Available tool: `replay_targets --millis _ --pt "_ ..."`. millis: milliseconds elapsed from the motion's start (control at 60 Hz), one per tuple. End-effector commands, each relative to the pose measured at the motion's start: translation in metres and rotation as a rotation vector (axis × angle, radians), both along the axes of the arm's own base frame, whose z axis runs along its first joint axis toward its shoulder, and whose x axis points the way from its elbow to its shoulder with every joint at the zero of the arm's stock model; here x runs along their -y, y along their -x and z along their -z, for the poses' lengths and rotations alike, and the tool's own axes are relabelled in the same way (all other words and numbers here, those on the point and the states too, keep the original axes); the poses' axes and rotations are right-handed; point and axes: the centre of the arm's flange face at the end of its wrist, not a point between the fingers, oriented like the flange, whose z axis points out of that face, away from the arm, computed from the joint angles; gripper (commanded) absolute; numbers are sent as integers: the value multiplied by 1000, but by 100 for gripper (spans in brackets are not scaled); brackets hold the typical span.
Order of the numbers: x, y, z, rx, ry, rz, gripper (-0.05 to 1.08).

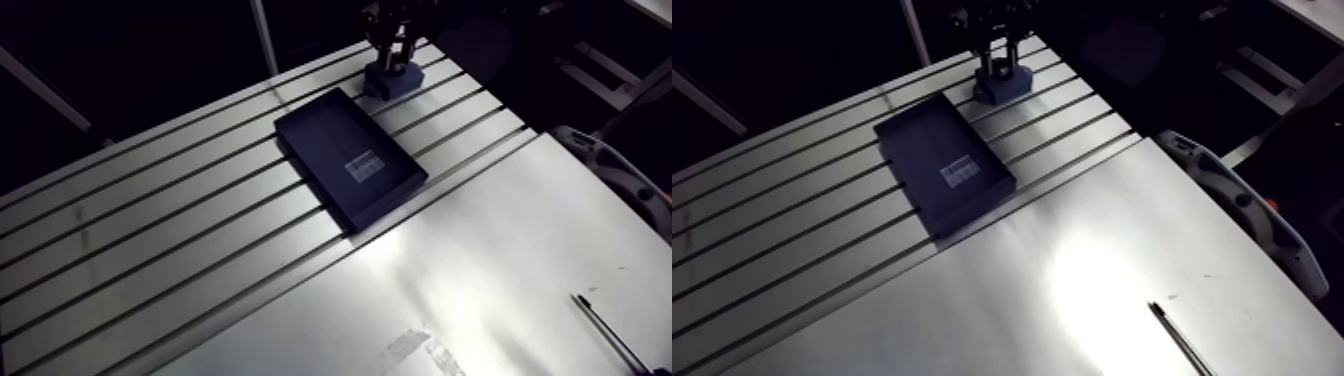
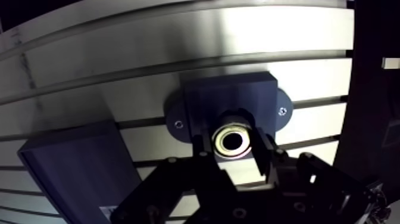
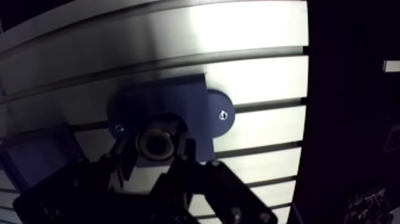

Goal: Pick up the bearing and press it into the housing until flush.

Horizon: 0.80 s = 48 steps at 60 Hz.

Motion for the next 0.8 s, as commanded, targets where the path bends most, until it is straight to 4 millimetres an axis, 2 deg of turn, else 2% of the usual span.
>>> replay_targets --millis 17,800 --pt "-1 0 4 3 2 1 101" --pt "-6 0 8 0 2 6 101"
